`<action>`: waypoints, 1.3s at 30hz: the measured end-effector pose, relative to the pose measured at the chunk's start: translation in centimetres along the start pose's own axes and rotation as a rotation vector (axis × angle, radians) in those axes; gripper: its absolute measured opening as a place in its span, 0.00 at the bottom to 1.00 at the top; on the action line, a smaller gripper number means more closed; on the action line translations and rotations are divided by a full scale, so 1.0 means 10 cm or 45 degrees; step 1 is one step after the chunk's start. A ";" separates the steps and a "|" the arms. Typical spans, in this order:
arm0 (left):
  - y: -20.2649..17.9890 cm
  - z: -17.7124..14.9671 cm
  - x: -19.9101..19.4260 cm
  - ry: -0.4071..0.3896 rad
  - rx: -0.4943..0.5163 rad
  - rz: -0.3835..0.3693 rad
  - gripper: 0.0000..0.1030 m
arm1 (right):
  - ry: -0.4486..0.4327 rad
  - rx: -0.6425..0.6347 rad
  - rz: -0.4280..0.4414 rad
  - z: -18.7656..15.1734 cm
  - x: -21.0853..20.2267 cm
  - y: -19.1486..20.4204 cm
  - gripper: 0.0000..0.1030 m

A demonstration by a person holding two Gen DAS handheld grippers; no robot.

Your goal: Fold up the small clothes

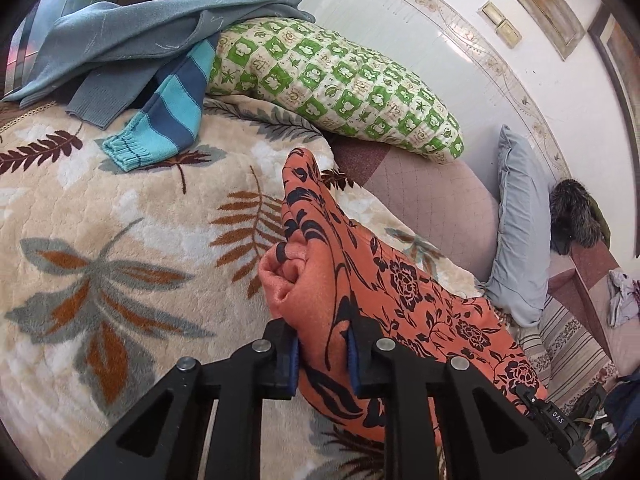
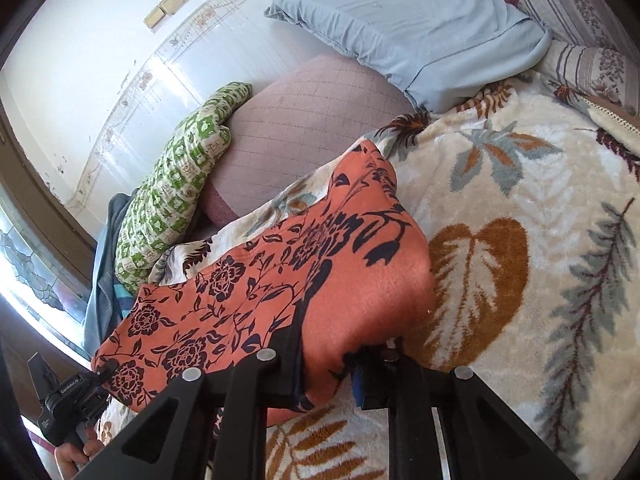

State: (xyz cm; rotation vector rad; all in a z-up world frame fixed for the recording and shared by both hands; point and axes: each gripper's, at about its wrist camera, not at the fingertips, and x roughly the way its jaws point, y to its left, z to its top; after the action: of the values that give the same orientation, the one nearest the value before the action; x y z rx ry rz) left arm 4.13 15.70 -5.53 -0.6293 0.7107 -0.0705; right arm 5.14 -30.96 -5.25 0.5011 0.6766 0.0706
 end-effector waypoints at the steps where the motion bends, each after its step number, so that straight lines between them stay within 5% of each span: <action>1: 0.02 -0.03 -0.07 -0.002 -0.008 -0.001 0.18 | -0.010 -0.010 0.005 -0.02 -0.09 0.01 0.18; 11: 0.41 -0.56 -0.80 0.006 -0.099 0.063 0.11 | 0.076 0.093 0.013 -0.61 -0.72 -0.21 0.17; 19: 0.48 -0.81 -0.92 0.053 -0.085 0.092 0.12 | 0.121 0.200 -0.041 -0.78 -0.89 -0.50 0.17; 24: 0.51 -0.87 -0.90 0.085 -0.079 0.138 0.15 | 0.325 0.436 -0.083 -0.92 -0.71 -0.84 0.24; 27: 0.60 -0.86 -0.91 0.088 -0.117 0.167 0.21 | 0.324 0.391 -0.117 -0.93 -0.81 -0.79 0.37; 30: 0.64 -0.79 -1.03 0.011 -0.113 0.233 0.39 | 0.315 0.359 -0.142 -0.94 -0.94 -0.73 0.54; 34: 0.61 -0.68 -1.27 -0.161 -0.073 0.346 0.68 | 0.312 0.320 -0.176 -0.91 -1.15 -0.65 0.54; 39: 0.30 -0.66 -1.34 -0.274 0.090 0.397 0.85 | 0.226 0.119 -0.210 -0.76 -1.39 -0.25 0.54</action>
State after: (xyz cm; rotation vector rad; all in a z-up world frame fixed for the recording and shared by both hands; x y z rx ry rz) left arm -10.72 18.35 -3.17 -0.4448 0.5875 0.2560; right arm -10.69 -33.02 -3.37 0.5307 0.8955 -0.0726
